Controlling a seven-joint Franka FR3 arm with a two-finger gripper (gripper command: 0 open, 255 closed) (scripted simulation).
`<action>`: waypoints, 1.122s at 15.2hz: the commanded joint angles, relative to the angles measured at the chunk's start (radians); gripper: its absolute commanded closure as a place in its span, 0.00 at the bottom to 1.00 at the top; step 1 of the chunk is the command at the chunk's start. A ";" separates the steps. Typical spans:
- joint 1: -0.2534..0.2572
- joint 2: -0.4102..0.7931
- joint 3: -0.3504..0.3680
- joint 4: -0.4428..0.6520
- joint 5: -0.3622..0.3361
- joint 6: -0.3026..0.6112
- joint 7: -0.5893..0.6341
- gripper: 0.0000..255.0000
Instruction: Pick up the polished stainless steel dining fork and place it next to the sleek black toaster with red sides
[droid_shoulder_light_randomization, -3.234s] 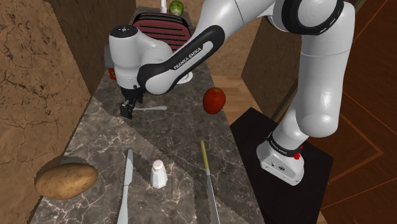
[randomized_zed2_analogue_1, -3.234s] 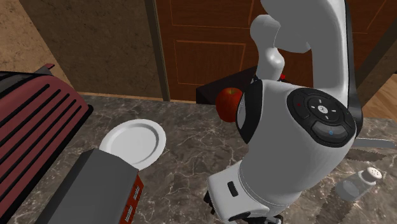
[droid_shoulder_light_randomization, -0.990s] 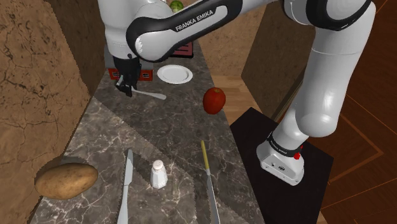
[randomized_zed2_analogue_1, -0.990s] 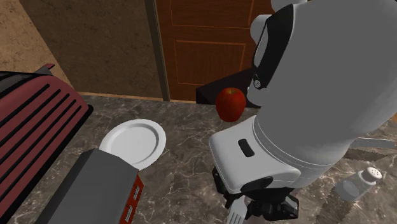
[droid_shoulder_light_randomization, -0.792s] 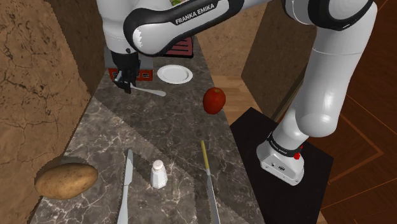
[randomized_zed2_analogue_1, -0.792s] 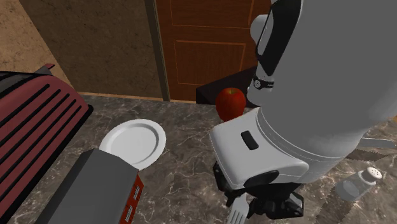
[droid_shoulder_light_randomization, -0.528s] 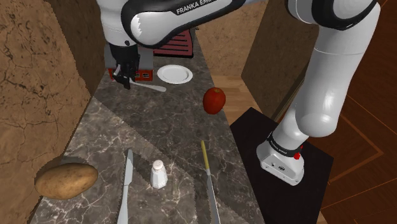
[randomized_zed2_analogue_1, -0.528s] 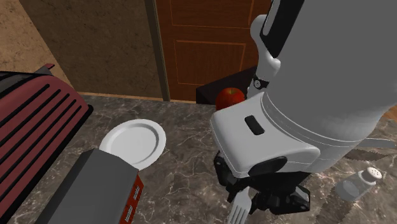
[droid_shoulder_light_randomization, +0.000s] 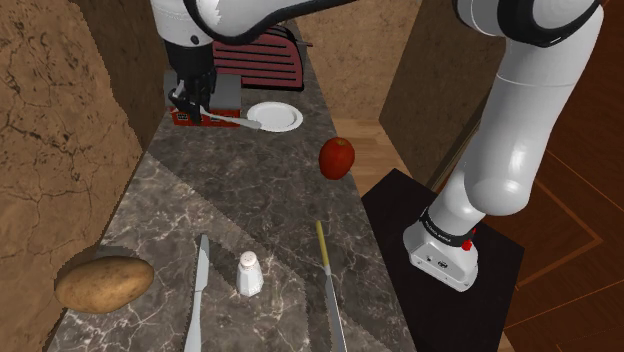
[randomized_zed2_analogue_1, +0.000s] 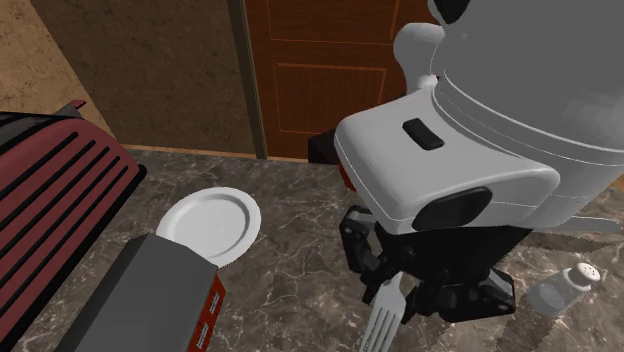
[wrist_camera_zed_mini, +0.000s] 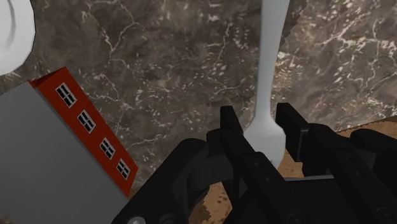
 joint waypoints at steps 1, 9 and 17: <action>0.000 -0.005 0.001 0.020 0.004 -0.024 -0.004 1.00; 0.006 -0.009 0.005 0.122 0.012 -0.128 -0.020 1.00; 0.019 0.005 0.009 0.248 0.009 -0.241 -0.031 1.00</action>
